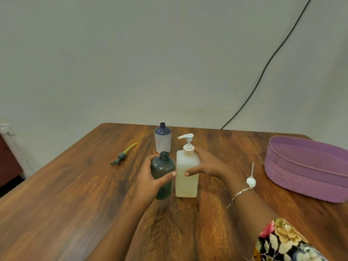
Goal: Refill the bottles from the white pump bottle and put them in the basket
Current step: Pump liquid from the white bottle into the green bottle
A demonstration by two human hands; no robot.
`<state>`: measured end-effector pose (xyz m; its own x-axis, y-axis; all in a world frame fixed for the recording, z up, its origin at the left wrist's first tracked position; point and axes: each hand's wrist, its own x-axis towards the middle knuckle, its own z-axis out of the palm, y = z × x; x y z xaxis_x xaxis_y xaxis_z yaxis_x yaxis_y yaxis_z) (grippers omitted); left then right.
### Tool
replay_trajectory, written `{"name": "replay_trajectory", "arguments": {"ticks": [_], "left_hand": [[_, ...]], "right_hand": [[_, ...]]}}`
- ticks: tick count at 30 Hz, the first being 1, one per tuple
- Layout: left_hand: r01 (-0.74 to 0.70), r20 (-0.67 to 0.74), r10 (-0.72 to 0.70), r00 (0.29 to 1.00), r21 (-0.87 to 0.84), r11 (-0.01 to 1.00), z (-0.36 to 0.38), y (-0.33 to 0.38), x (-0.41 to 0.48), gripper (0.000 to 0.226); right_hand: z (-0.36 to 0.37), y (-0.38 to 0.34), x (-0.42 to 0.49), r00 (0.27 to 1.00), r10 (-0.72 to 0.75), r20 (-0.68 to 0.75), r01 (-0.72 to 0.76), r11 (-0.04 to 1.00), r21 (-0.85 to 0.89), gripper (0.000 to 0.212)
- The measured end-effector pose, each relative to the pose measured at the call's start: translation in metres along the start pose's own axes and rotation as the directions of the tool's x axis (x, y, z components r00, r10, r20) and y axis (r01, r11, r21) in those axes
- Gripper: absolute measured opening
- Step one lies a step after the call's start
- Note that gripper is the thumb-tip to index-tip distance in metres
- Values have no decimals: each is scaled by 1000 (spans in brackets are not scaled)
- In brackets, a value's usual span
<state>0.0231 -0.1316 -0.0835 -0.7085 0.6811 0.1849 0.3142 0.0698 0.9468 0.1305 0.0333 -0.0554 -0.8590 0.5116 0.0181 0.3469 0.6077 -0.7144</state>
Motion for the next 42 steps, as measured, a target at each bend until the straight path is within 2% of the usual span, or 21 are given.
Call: {"name": "replay_trajectory", "arguments": {"ticks": [14, 20, 25, 28, 30, 33, 36, 38, 40, 42], "left_hand": [[36, -72, -40, 997, -58, 998, 17, 4, -6, 64], [11, -20, -12, 1000, -55, 998, 11, 11, 1, 65], [-36, 38, 36, 999, -12, 999, 1, 16, 16, 58], [-30, 68, 29, 997, 9, 1000, -2, 14, 21, 64], [-21, 87, 20, 996, 12, 1000, -3, 13, 23, 69], [-19, 116, 18, 993, 12, 1000, -7, 8, 25, 69], [-23, 143, 20, 989, 14, 1000, -10, 4, 25, 65], [-29, 156, 26, 987, 20, 999, -12, 4, 26, 66], [-42, 167, 37, 985, 30, 999, -12, 6, 27, 78], [-55, 167, 47, 985, 43, 998, -12, 8, 28, 82]], "right_hand": [[-4, 14, -2, 998, -57, 26, 58, 998, -36, 83], [-10, 12, 1, 994, -44, 97, 48, 998, -33, 85], [-16, 5, 6, 990, -38, 139, 32, 998, 49, 85], [-27, 5, 6, 951, -18, 309, -30, 989, 148, 86], [-43, 5, 7, 925, -1, 379, -115, 952, 283, 76], [-66, -5, 15, 966, 80, 245, -186, 874, 448, 45], [-69, -29, 28, 985, 159, 69, -173, 863, 475, 22], [-60, -46, 38, 965, 260, -16, -233, 890, 393, 36], [-51, -60, 45, 938, 346, -32, -330, 914, 236, 51], [-43, -67, 49, 912, 409, -30, -403, 908, 110, 57]]}}
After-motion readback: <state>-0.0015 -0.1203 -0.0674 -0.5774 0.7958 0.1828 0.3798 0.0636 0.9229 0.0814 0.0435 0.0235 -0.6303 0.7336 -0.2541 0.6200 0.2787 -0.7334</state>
